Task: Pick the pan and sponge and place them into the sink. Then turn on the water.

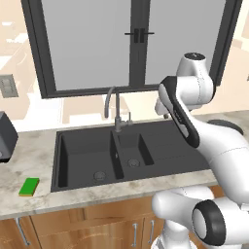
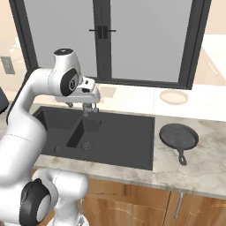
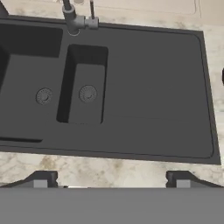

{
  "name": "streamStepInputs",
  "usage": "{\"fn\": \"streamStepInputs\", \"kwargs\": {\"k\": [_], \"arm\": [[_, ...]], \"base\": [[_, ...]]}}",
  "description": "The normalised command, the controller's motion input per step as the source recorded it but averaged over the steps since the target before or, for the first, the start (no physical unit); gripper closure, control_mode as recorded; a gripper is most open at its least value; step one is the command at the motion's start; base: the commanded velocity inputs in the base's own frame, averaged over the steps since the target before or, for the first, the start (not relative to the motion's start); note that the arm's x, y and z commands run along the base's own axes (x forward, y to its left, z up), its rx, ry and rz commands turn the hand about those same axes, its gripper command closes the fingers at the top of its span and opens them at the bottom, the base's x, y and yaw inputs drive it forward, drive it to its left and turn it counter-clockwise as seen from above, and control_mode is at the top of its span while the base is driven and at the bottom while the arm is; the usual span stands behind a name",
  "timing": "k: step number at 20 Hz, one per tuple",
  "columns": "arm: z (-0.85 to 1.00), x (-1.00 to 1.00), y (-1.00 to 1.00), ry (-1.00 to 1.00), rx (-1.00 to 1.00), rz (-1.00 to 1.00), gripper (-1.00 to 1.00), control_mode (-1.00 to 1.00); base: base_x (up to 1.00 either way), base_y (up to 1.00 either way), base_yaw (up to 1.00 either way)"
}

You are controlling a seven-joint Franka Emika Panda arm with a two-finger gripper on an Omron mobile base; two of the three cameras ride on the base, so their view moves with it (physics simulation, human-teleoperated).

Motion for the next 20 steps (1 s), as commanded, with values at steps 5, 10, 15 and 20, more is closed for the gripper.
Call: {"fn": "streamStepInputs", "kwargs": {"k": [5, 10, 15, 20], "arm": [[0.00, -0.02, -0.30, 0.05, -0.04, 0.01, -1.00, -1.00], [0.00, 0.00, -0.26, 0.09, -0.02, 0.01, -1.00, -1.00], [0.02, 0.00, -0.19, 0.10, -0.04, 0.00, -1.00, -1.00], [0.00, 0.00, -0.26, 0.11, -0.03, -0.08, -1.00, -1.00]], "base": [[0.00, 0.00, 0.00], [0.00, 0.00, 0.00], [0.00, 0.00, 0.00], [0.00, 0.00, 0.00]]}}
